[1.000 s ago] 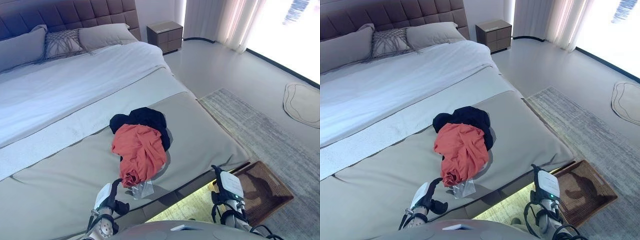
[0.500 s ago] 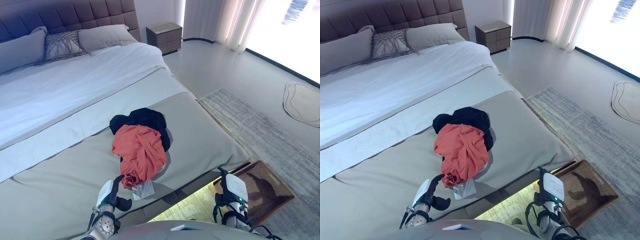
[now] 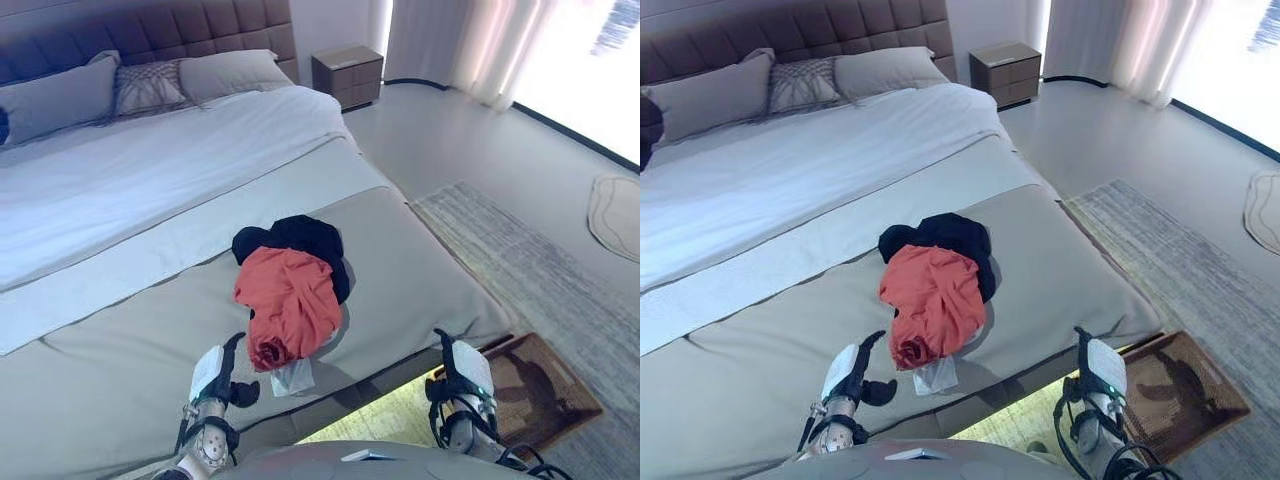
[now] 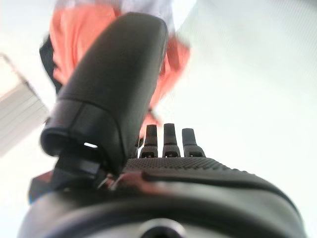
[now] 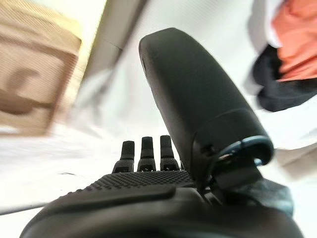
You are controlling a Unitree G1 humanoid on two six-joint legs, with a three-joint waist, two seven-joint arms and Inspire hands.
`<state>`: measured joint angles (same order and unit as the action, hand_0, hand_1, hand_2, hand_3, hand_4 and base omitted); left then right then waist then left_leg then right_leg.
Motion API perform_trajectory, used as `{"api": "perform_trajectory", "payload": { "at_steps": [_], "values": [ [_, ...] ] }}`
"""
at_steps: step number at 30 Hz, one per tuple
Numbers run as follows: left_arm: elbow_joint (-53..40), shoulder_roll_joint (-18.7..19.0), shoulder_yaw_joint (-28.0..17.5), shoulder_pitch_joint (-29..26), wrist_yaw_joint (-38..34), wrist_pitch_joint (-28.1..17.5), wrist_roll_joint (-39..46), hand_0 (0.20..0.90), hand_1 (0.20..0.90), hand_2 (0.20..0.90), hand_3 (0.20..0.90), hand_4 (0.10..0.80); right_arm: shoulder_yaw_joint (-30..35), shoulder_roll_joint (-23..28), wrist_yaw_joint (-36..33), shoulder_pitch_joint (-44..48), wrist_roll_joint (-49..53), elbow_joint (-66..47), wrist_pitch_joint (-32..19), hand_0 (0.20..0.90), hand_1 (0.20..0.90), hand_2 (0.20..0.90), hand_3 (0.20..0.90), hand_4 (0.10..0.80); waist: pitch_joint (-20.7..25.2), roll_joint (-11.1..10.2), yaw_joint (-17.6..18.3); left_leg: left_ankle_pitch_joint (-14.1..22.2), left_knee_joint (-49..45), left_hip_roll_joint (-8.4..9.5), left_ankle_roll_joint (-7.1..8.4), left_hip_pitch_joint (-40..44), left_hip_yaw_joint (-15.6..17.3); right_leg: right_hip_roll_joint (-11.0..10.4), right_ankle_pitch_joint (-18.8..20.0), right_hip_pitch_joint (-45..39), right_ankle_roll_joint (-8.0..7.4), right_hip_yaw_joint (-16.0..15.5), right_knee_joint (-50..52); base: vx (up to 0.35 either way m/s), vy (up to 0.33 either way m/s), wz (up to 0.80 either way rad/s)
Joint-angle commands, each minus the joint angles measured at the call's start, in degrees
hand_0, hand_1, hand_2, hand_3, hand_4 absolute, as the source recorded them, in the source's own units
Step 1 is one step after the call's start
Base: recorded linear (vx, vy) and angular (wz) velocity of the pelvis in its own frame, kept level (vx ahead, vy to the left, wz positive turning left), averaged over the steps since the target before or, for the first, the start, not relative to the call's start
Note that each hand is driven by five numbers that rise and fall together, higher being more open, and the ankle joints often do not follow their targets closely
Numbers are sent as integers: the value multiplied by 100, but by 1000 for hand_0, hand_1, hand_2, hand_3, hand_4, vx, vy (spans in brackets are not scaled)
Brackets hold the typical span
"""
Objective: Pick up the clothes from the bed and place them into the basket
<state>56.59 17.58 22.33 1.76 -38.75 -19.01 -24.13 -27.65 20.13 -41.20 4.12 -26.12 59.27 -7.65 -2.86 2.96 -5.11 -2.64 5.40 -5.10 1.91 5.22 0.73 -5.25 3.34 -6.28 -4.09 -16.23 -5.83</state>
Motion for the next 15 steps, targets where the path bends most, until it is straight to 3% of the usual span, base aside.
{"api": "perform_trajectory", "payload": {
  "at_steps": [1, 9, 15],
  "values": [
    [-291, 578, -351, -529, -615, -66, -81, 900, 900, 900, 900, 800, -385, 80, -309, 1087, -362, -459, 122, 900, 900, 900, 900, 800, -263, -364, -332, 366, -40, 91, 31, -37, -75, -277, -490, -197, -14, 166, 309, 31, -32, 21],
    [-891, 603, -787, -336, -431, -168, 481, 900, 900, 900, 900, 800, -925, 222, 239, 2213, -656, -1228, 1057, 900, 900, 900, 900, 800, -626, -401, -882, 133, -150, 101, 86, -430, -511, -310, -757, 97, 206, -265, 910, 18, -12, 32],
    [-1160, 718, -597, -781, -596, -502, 894, 900, 900, 900, 900, 800, -1366, 316, 539, 3789, -721, -1282, 1575, 900, 900, 900, 900, 800, -1371, -291, -1134, 157, -905, 265, 103, -1349, -810, -469, -938, 881, 355, -467, 1605, -220, 50, 28]
  ]
}}
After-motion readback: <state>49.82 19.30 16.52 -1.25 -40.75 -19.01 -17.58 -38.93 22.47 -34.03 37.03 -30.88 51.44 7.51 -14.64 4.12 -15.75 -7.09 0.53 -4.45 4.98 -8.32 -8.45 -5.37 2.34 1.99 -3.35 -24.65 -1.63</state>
